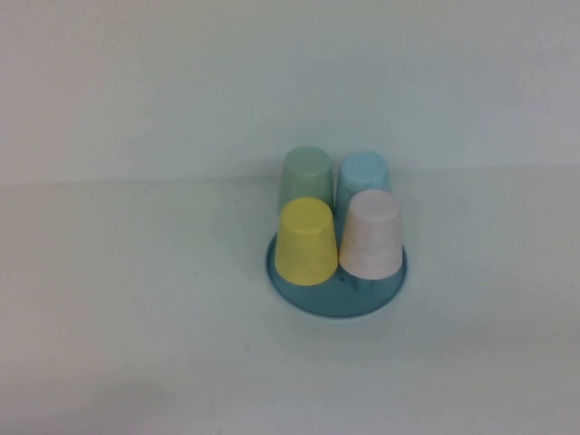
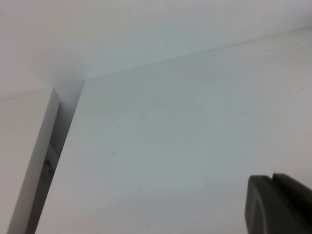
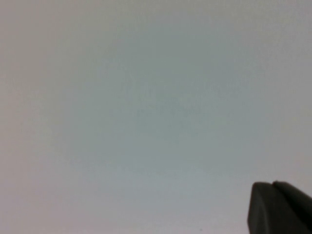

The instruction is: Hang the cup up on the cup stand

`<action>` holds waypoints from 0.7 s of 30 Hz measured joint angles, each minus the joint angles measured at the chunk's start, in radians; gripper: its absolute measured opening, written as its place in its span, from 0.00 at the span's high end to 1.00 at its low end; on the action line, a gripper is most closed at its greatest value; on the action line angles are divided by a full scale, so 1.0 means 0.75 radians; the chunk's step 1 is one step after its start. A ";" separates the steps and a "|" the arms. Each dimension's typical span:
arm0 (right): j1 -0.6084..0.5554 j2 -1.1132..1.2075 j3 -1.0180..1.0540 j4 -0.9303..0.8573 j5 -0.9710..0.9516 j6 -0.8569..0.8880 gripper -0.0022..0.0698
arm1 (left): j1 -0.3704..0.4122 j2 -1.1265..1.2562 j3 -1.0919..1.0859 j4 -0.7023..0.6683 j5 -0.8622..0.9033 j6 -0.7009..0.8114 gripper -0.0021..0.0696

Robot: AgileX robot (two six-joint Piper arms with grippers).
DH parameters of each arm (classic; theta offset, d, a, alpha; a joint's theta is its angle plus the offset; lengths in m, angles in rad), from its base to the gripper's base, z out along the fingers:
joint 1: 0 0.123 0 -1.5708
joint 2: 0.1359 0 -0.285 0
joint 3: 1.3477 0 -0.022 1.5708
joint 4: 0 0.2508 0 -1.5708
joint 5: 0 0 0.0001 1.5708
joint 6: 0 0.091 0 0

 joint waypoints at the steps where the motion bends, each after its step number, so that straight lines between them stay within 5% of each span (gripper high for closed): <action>1: -0.002 0.000 0.005 0.000 -0.010 -0.002 0.97 | 0.000 0.000 0.000 0.000 0.000 0.000 0.97; 5: -0.039 0.000 0.017 -0.307 -0.023 0.229 0.97 | 0.000 0.000 0.000 0.000 0.000 0.000 0.97; 9: -0.053 0.000 0.043 -1.269 0.075 1.086 0.97 | 0.000 0.002 0.000 0.000 0.000 0.000 0.97; 13: -0.053 -0.001 0.103 -1.991 0.335 1.869 0.97 | 0.000 0.002 0.000 0.000 0.000 0.000 0.97; 21: -0.053 -0.001 0.281 -2.182 0.494 2.118 0.97 | 0.000 0.002 0.000 0.000 0.000 0.000 0.97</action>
